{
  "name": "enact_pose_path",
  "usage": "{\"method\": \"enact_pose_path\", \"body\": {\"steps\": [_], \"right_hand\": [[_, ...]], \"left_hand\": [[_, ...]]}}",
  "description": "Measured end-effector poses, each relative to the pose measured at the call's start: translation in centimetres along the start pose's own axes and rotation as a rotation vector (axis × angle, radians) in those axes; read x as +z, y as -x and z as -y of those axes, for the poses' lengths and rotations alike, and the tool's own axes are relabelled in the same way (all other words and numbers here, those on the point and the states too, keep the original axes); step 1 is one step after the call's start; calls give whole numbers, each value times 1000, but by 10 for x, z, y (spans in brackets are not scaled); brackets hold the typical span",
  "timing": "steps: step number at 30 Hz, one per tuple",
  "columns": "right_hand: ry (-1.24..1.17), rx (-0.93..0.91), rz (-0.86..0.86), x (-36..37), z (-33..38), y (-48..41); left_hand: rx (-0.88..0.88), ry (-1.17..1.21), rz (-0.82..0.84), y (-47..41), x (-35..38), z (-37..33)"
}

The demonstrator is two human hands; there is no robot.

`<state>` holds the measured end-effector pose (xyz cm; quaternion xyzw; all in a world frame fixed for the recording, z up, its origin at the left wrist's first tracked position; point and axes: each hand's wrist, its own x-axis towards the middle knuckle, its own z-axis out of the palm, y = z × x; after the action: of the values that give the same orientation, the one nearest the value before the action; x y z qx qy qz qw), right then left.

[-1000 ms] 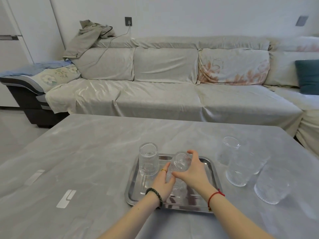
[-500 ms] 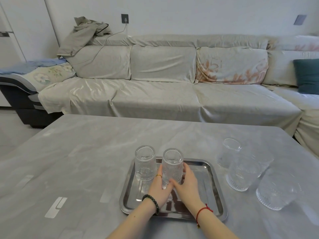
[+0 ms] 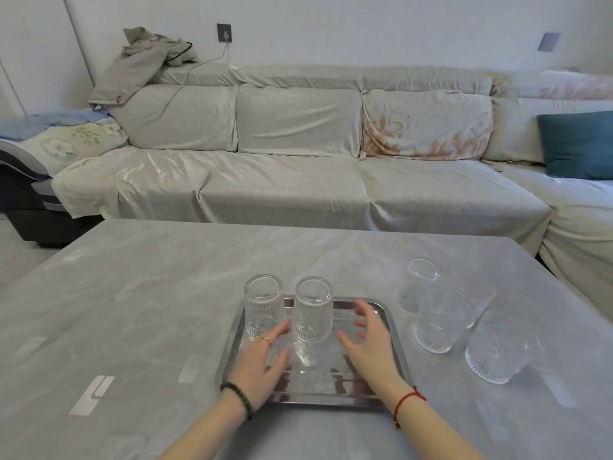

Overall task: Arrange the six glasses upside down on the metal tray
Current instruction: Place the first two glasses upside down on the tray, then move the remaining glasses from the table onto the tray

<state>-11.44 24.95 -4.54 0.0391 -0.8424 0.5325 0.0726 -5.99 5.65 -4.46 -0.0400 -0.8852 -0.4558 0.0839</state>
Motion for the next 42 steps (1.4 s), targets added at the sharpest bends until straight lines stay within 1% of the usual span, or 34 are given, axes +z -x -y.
{"method": "enact_pose_path", "body": {"steps": [3, 6, 8, 11, 13, 16, 18, 25, 28, 30, 33, 37, 39, 42], "right_hand": [[-39, -73, -227, -34, -5, 6], [-68, -48, -413, -65, -12, 12], [-94, -10, -502, -80, -18, 16], [-72, 41, -572, -92, -26, 22], [-67, 95, -557, -94, -32, 25], [-89, 180, -479, -92, -40, 22], [-75, 225, -445, -91, -46, 16], [-58, 309, -383, -93, -61, -6], [-44, 383, -391, -92, -63, -14], [-30, 401, -411, -92, -63, -16], [-30, 354, -430, -88, -63, -10], [51, 208, -402, -84, -51, -2], [150, 105, -316, -91, -39, -4], [296, -20, -144, -105, -12, -15]], "left_hand": [[55, -120, -93, 17, -27, 13], [3, -200, -191, 27, -46, 31], [-105, -260, -190, 31, -52, 42], [-242, -322, -97, 38, -52, 55], [-280, -419, -10, 42, -49, 63], [-270, -569, 90, 43, -48, 70], [-273, -621, 135, 44, -48, 69], [-276, -668, 161, 47, -48, 60], [-281, -692, 174, 46, -48, 59], [-280, -709, 183, 46, -48, 60], [-274, -720, 179, 46, -49, 63], [-267, -725, 163, 46, -47, 68], [-264, -728, 160, 46, -47, 69], [-261, -728, 152, 45, -46, 71]]}}
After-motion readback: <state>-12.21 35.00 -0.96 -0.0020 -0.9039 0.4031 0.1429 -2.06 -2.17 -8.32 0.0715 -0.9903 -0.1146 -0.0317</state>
